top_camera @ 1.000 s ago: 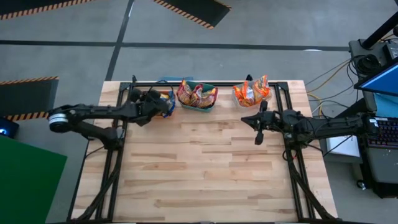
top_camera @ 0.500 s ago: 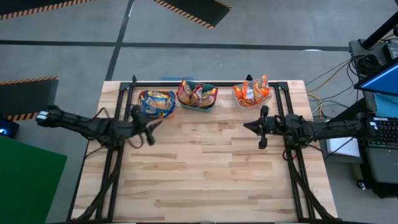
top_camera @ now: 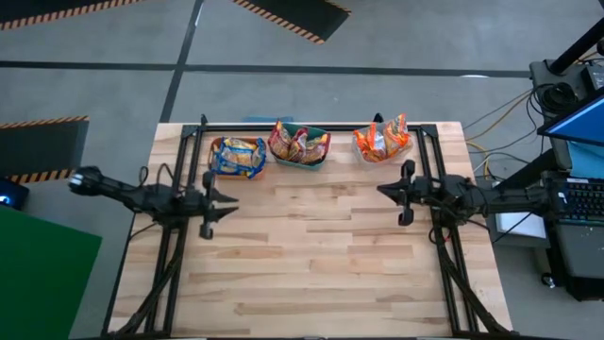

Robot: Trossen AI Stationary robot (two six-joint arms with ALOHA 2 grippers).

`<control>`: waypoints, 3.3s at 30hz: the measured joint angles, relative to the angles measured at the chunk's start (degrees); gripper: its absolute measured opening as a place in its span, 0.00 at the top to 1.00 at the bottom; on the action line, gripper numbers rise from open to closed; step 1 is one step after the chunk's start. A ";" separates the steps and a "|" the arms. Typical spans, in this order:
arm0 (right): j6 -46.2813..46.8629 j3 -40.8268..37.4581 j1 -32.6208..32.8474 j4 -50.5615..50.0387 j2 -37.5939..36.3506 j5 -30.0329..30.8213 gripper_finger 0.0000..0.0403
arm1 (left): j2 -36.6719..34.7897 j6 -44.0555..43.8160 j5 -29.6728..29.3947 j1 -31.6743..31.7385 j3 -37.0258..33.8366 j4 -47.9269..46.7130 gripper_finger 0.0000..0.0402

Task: Sort Maruchan noodles
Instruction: Return to Home Position

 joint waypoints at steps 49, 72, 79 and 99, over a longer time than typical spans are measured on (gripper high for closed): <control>-14.54 -3.66 0.00 -14.20 -14.75 12.70 0.98 | -13.48 -1.98 -13.71 0.00 -0.49 -16.14 0.99; -8.83 -3.61 0.02 -15.41 -14.71 12.50 0.98 | -13.48 -2.03 -13.95 0.00 -0.49 -16.23 0.99; -8.81 -3.61 0.02 -15.43 -14.71 12.50 0.98 | -13.48 -2.03 -13.92 0.00 -0.49 -16.23 0.99; -8.81 -3.61 0.02 -15.47 -14.71 12.50 0.98 | -13.48 -2.05 -13.64 0.00 -0.47 -16.23 0.99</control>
